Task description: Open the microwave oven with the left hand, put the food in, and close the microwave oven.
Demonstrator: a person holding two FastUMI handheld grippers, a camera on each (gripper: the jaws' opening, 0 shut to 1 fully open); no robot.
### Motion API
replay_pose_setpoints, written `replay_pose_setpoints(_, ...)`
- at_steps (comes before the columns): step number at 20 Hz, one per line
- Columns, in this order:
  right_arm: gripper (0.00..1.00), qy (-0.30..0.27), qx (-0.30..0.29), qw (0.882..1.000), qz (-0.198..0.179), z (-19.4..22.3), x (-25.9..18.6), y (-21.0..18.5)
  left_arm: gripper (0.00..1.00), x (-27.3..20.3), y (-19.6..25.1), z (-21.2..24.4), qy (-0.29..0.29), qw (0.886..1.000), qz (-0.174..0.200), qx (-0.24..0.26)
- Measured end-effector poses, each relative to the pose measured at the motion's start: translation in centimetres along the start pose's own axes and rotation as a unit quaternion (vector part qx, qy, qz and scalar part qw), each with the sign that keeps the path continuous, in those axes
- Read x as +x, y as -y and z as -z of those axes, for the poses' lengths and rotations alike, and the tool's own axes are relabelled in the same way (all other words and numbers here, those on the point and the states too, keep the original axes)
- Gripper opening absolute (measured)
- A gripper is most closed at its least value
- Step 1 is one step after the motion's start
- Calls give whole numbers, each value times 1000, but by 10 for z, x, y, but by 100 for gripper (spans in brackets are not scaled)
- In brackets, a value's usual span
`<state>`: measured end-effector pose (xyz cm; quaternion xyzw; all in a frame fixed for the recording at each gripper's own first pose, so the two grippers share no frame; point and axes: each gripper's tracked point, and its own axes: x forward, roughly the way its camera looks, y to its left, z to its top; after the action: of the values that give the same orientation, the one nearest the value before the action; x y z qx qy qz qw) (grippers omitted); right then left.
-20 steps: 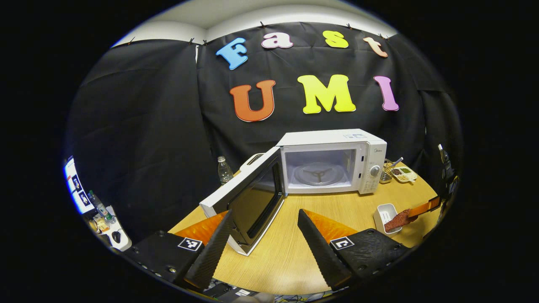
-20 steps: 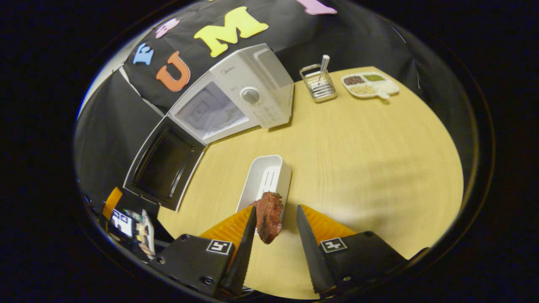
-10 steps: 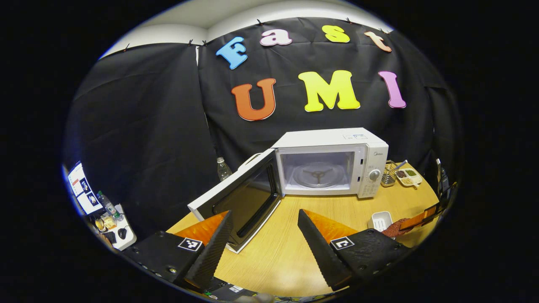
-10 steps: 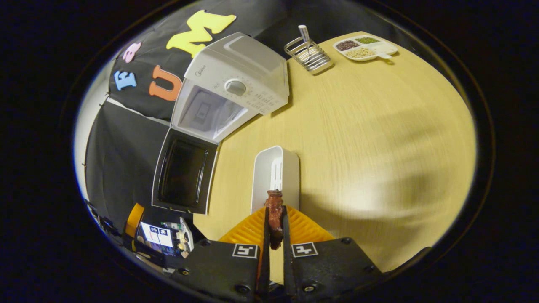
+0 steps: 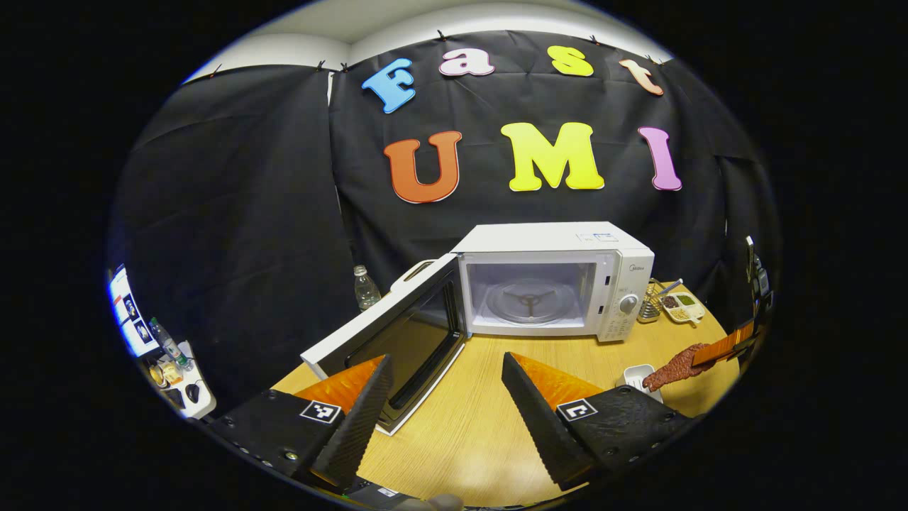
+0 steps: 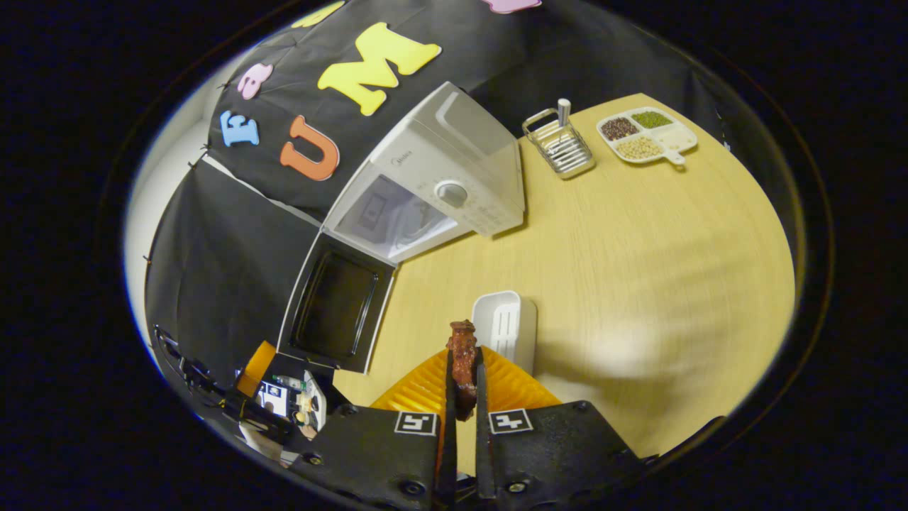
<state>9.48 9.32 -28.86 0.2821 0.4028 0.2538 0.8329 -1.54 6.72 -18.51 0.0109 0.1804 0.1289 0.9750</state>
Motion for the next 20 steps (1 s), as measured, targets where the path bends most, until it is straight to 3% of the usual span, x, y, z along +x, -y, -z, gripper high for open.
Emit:
replay_pose_setpoints(3,13,57,-6,998,3,-17,7,-44,95,10,-16,-11,13,999,35,2)
replay_pose_setpoints(4,5,82,-2,997,5,-24,13,-57,94,13,-24,-13,16,999,42,10)
replay_pose_setpoints(6,3,128,19,992,-3,-37,31,-86,95,15,-36,-12,16,998,60,23)
replay_pose_setpoints(7,11,144,37,989,-16,-42,42,-103,95,15,-40,-10,13,997,66,29)
replay_pose_setpoints(9,11,168,54,984,-31,-46,71,-126,95,12,-48,-7,4,996,80,42)
replay_pose_setpoints(13,11,212,69,974,-31,-57,137,-150,94,10,-65,-8,10,994,89,56)
replay_pose_setpoints(20,11,292,174,941,3,-74,245,-151,95,30,-61,-5,20,992,114,52)
